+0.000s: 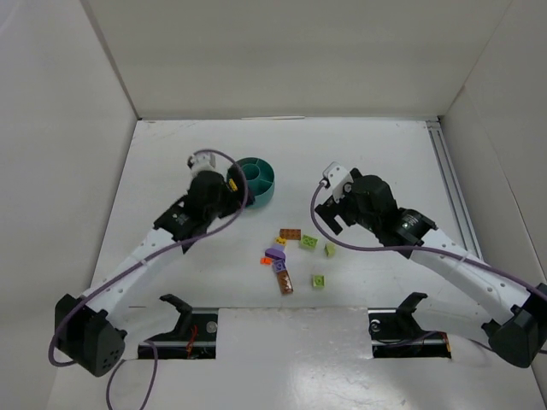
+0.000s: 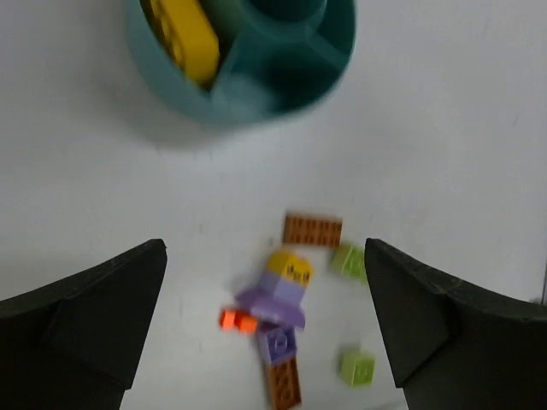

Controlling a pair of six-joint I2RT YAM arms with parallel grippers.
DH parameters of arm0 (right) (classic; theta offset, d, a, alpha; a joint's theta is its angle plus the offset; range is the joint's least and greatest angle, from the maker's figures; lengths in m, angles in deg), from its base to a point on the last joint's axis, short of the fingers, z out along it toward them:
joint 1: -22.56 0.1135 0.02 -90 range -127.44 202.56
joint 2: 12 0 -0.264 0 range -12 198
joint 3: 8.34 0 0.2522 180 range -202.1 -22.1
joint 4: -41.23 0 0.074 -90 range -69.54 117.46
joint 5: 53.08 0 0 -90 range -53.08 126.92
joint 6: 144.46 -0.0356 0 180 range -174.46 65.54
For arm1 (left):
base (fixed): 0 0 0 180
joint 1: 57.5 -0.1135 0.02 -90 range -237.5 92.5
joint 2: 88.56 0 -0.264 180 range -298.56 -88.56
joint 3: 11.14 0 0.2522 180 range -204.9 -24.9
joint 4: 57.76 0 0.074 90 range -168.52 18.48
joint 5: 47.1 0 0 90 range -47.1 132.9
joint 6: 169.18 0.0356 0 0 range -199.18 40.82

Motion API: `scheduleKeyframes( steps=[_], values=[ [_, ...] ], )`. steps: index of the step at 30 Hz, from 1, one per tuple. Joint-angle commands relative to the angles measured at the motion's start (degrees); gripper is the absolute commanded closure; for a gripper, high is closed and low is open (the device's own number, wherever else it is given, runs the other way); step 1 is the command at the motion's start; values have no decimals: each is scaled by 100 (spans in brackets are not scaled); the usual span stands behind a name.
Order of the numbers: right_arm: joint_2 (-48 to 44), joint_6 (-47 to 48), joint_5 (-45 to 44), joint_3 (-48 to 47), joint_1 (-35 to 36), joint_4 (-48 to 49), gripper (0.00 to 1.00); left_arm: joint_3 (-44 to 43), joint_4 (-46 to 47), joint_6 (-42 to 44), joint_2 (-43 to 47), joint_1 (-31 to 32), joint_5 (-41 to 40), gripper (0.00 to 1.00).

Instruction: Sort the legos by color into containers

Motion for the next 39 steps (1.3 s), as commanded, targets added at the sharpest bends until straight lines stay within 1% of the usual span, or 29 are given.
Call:
scheduleKeyframes(
  steps=[1,2,3,4,5,6,7,8,10,11,12,13,14,15,16,17,19,20,21,22,27,30,31,34,38,39],
  values=[
    [-208,-406,23,231,-113,167,0,675,-1022,-1531,517,1094,-414,0],
    [-260,-529,24,354,-166,167,0,1008,-1145,-1873,701,1410,-536,0],
    [-261,-530,24,425,-166,114,0,1159,-1407,-2215,772,1718,-772,4],
    [-261,-600,120,504,-227,114,0,1291,-1488,-2802,773,2330,-862,6],
    [-261,-601,173,592,-280,166,0,1405,-1567,-3095,825,2641,-950,9],
    [-322,-601,226,810,-280,228,0,1615,-1568,-3281,739,2931,-1038,14],
    [-322,-601,331,925,-280,298,0,1696,-1464,-3395,633,3438,-1099,20],
    [-322,-601,384,1022,-280,359,0,1697,-1410,-3527,484,3626,-1100,26],
    [-375,-662,498,1155,-333,413,0,1610,-1357,-3590,-183,3899,-1170,31],
    [-375,-662,568,1233,-333,413,0,1478,-1523,-3590,-446,4127,-1275,36],
    [-427,-662,569,1234,-333,413,0,1338,-1672,-3694,-710,4225,-1406,40],
    [-489,-662,569,1295,-333,413,0,1032,-2048,-3809,-1252,4295,-1556,41],
    [-489,-662,569,1348,-333,413,0,872,-2278,-3923,-1518,4296,-1836,43],
    [-568,-662,482,1348,-333,361,0,722,-2428,-3924,-1765,4296,-1951,45],
    [-621,-592,481,1348,-385,360,0,486,-2543,-3924,-2202,4296,-2066,48],
    [-699,-592,412,1409,-386,360,0,362,-2726,-3976,-2398,4296,-2136,50],
    [-770,-540,411,1410,-438,360,0,168,-2728,-3845,-2802,4296,-2207,50],
    [-831,-539,411,1410,-439,360,0,98,-2563,-3732,-2900,4296,-2207,51],
    [-832,-539,411,1471,-439,360,0,36,-2466,-3557,-2962,4296,-2207,51],
    [-893,-539,472,1471,-500,360,0,35,-2395,-3555,-2962,4226,-2207,51],
    [-946,-417,472,1585,-605,360,0,429,-1807,-3414,-2954,3971,-1980,51],
    [-946,-364,525,1586,-658,360,0,562,-1657,-3414,-2787,3839,-1979,51],
    [-946,-363,595,1638,-658,360,0,563,-1543,-3414,-2787,3787,-2092,51],
    [-946,-363,648,1638,-720,430,0,563,-1279,-3082,-2787,3725,-2145,51],
    [-946,-310,648,1638,-781,430,0,440,-1059,-2800,-3085,3663,-2146,51],
    [-946,-310,700,1638,-834,430,0,440,-1058,-2799,-3155,3594,-2094,52]
  ],
)
